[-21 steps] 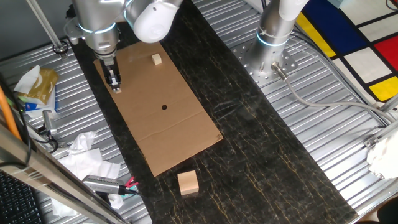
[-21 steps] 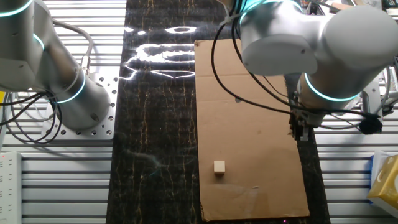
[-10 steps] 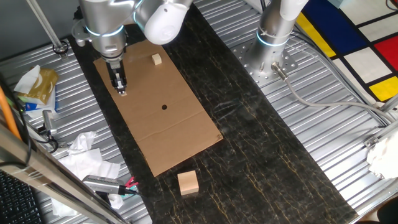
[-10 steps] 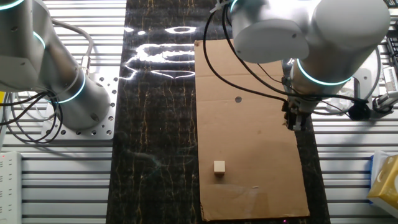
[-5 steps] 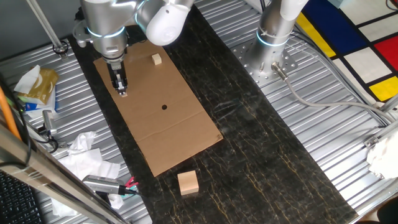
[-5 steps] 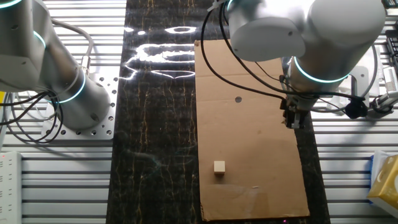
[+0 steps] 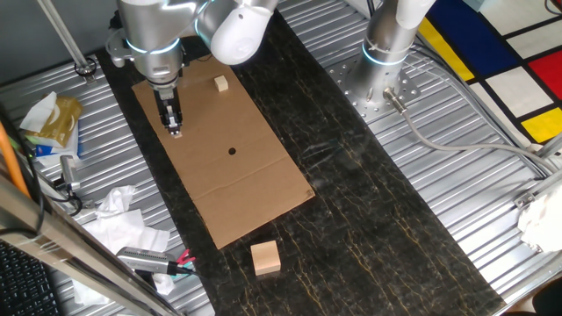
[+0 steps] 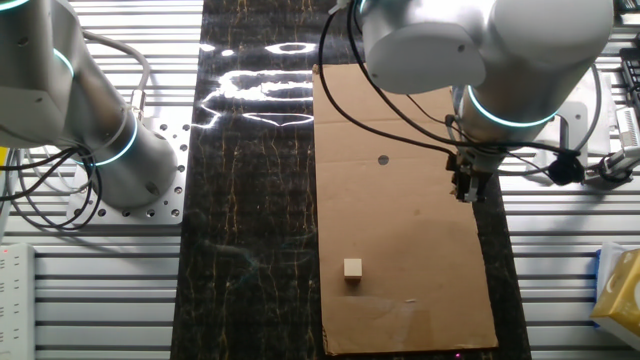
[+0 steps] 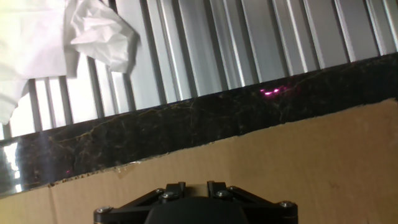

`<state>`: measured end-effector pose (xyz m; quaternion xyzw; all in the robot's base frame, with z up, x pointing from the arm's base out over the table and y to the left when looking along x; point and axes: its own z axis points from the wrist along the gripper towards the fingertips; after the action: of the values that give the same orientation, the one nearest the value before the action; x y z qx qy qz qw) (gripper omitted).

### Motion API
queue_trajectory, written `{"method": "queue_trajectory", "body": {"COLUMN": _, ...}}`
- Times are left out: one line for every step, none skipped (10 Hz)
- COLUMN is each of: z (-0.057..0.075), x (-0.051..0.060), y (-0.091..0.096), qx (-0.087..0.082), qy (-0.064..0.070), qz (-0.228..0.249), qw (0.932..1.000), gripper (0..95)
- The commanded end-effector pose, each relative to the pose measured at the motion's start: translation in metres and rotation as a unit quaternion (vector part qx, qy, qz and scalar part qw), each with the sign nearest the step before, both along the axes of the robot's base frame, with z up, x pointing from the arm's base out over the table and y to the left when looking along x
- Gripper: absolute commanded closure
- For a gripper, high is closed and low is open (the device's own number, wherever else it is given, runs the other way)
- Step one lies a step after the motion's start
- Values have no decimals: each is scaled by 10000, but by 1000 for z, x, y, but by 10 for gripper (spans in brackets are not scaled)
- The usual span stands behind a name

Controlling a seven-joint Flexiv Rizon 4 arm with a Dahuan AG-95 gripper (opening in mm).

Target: Grab the block and place it at the designated location

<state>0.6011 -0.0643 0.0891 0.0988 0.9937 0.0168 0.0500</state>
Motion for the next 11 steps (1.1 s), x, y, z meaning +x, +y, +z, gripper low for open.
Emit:
{"method": "queue_trajectory", "body": {"z": 0, "x": 0, "y": 0, "qx": 5, "qy": 10, "qz": 3, "qw": 10000, "gripper": 950}}
{"method": "queue_trajectory", "body": {"z": 0, "x": 0, "y": 0, "qx": 3, "qy": 11, "qz": 3, "qw": 10000, "gripper": 950}}
{"method": "queue_trajectory", "body": {"z": 0, "x": 0, "y": 0, "qx": 1, "qy": 9, "qz": 4, "qw": 10000, "gripper": 950}}
{"method": "queue_trajectory", "body": {"z": 0, "x": 0, "y": 0, "qx": -3, "qy": 9, "qz": 8, "qw": 10000, "gripper": 950}}
{"method": "queue_trajectory", "body": {"z": 0, "x": 0, "y": 0, "qx": -5, "qy": 7, "qz": 9, "qw": 10000, "gripper": 950}}
{"method": "queue_trajectory", "body": {"z": 0, "x": 0, "y": 0, "qx": -15, "qy": 7, "qz": 23, "qw": 10000, "gripper": 950}}
{"method": "queue_trajectory", "body": {"z": 0, "x": 0, "y": 0, "qx": -24, "qy": -11, "qz": 65, "qw": 10000, "gripper": 950}}
{"method": "queue_trajectory", "body": {"z": 0, "x": 0, "y": 0, "qx": -25, "qy": -15, "qz": 72, "qw": 10000, "gripper": 950}}
{"method": "queue_trajectory", "body": {"z": 0, "x": 0, "y": 0, "qx": -30, "qy": -12, "qz": 85, "qw": 10000, "gripper": 950}}
{"method": "queue_trajectory", "body": {"z": 0, "x": 0, "y": 0, "qx": -41, "qy": 7, "qz": 106, "qw": 9999, "gripper": 950}}
{"method": "queue_trajectory", "body": {"z": 0, "x": 0, "y": 0, "qx": -67, "qy": 5, "qz": 97, "qw": 9999, "gripper": 950}}
